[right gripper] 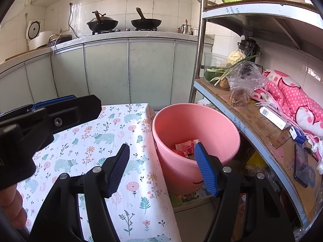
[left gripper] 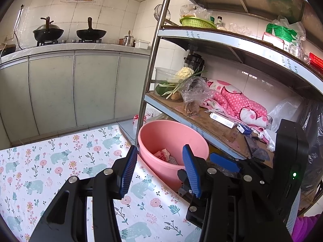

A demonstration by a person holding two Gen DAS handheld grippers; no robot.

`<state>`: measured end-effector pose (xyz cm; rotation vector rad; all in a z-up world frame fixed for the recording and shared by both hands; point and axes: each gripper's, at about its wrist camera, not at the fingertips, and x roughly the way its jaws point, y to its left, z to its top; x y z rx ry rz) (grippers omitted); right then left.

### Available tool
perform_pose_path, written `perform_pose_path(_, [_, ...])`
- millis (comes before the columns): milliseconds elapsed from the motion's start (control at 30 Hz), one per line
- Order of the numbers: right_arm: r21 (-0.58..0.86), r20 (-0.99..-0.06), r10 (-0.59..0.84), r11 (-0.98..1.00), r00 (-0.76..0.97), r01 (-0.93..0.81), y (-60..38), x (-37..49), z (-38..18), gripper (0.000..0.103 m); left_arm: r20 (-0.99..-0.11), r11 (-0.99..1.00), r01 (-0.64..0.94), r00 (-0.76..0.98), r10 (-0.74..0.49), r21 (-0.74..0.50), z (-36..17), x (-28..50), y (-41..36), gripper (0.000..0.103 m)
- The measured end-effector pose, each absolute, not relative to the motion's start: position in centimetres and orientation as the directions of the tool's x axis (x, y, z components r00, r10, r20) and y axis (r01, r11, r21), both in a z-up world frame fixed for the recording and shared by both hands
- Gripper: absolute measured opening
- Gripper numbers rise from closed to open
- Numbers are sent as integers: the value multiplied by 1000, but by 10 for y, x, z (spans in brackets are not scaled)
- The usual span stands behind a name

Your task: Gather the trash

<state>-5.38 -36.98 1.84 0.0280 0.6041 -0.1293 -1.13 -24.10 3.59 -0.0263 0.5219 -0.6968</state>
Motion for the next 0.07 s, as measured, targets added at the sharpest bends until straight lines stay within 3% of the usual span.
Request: perform_pose_path(67, [-10,-568,-112,992,815,129,-370,-54,18,68,-450,772,606,644,-619,-193,36,-11,-241,46])
